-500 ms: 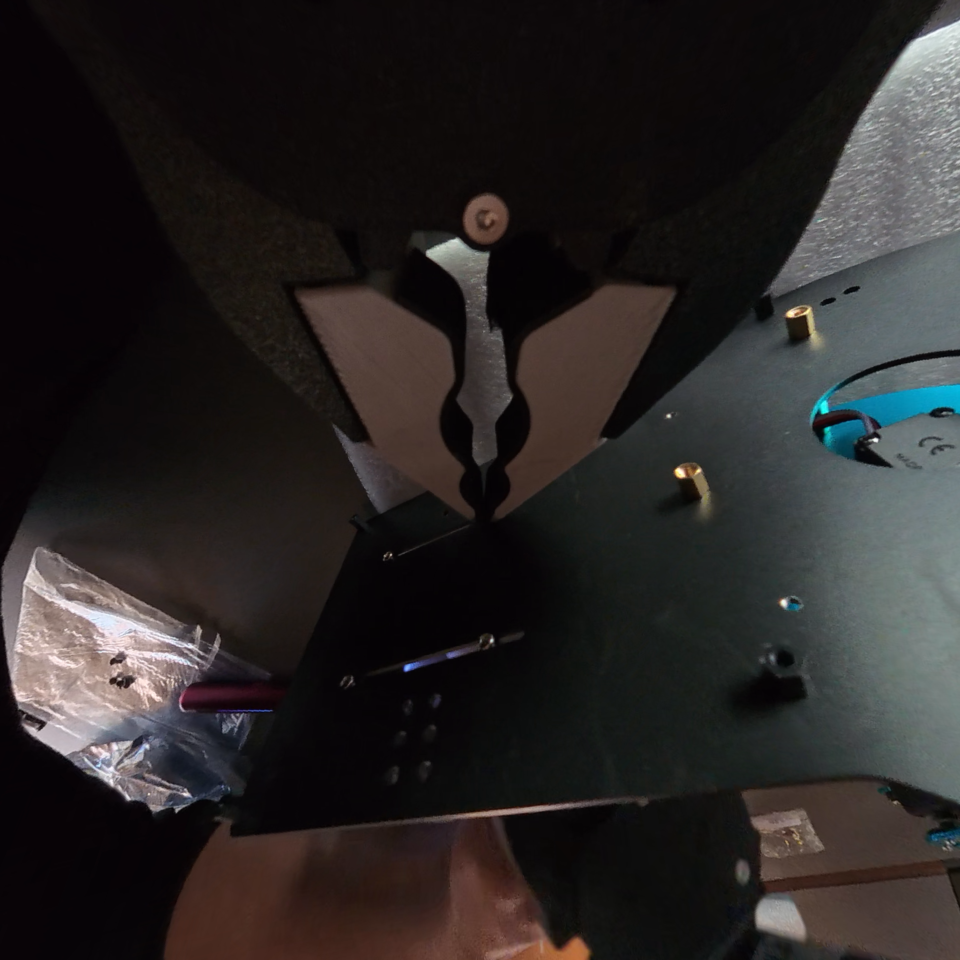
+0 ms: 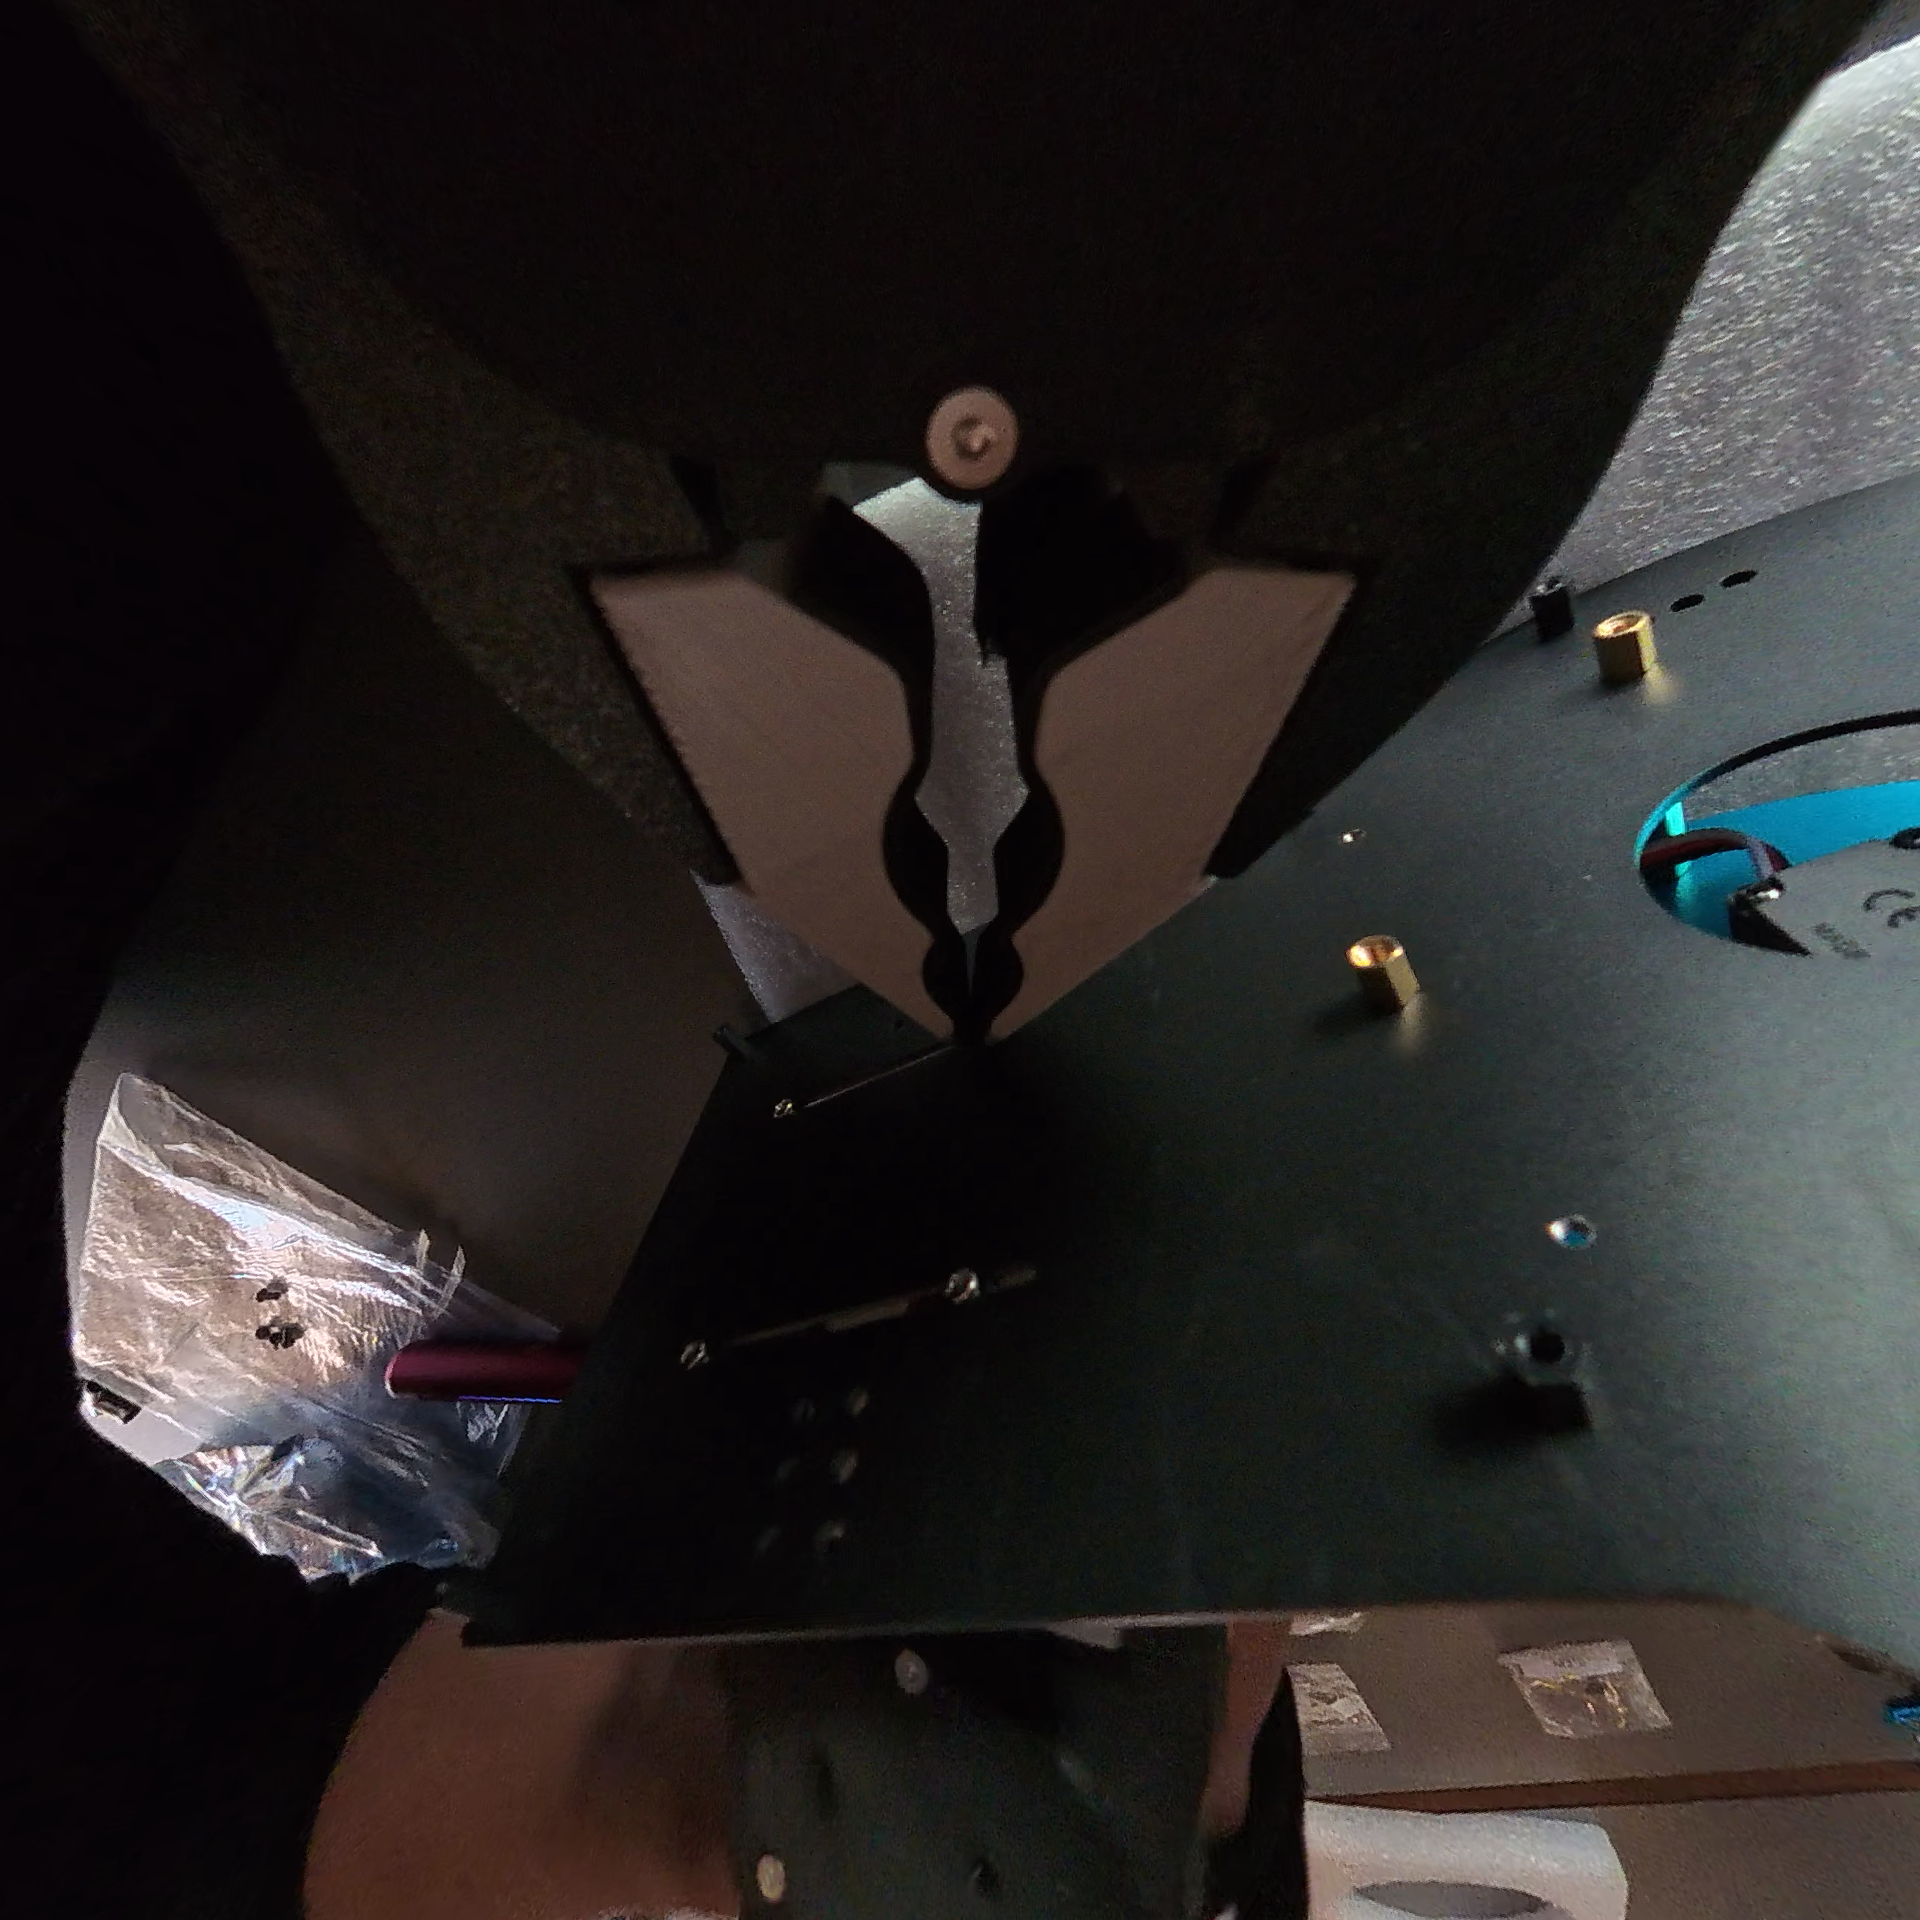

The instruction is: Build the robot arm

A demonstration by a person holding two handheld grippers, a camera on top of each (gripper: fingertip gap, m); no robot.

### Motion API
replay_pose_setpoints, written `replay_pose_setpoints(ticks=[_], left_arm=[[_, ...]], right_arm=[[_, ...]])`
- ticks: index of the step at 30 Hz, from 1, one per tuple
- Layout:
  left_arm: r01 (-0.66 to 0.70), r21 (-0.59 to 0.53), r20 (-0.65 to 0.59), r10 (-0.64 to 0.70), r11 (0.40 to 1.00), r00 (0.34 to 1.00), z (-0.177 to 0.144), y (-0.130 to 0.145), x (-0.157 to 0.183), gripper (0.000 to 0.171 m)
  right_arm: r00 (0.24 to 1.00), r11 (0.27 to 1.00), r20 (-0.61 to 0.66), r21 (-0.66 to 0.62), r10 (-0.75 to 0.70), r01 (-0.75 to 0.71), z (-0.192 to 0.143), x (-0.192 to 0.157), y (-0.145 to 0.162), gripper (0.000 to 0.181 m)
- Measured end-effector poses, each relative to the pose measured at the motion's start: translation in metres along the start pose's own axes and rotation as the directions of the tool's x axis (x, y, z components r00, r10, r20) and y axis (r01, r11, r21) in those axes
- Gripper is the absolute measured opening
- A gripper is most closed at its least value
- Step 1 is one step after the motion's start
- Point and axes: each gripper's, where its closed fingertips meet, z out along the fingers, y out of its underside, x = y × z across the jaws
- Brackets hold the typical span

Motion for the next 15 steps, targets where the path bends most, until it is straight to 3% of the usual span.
replay_pose_setpoints(ticks=[2,4,6,8,11,14,15], left_arm=[[-0.009,0.0,0.008,0.009,1.0,1.0,0.0,0.0,0.0,0.0],[-0.019,0.002,0.018,0.019,1.0,1.0,0.001,-0.001,0.0,0.0],[-0.037,0.0,0.027,0.037,0.999,0.999,0.002,-0.001,0.0,0.0],[-0.052,-0.001,0.036,0.052,0.999,0.998,0.002,-0.001,0.0,0.0],[-0.07,-0.001,0.045,0.07,0.998,0.997,0.002,-0.001,0.0,0.0],[-0.071,0.004,0.043,0.071,0.997,0.997,0.002,-0.001,0.0,0.0],[-0.068,0.005,0.04,0.067,0.998,0.997,0.002,-0.001,0.0,0.0]], right_arm=[[0.999,0.999,0.037,0.0,0.036,-0.036,0.0,-0.001,0.0,0.005],[0.948,0.967,0.19,-0.042,0.256,-0.253,-0.002,-0.004,0.001,0.005],[0.877,0.924,0.297,-0.056,0.377,-0.378,-0.002,-0.006,0.001,0.003],[0.734,0.829,0.409,-0.12,0.543,-0.546,-0.003,-0.009,0.0,0.004],[0.567,0.715,0.487,-0.194,0.664,-0.671,-0.005,-0.01,-0.001,0.004],[0.532,0.688,0.491,-0.216,0.69,-0.693,-0.005,-0.011,-0.001,0.005],[0.583,0.724,0.474,-0.192,0.659,-0.662,-0.005,-0.01,0.0,0.005]])
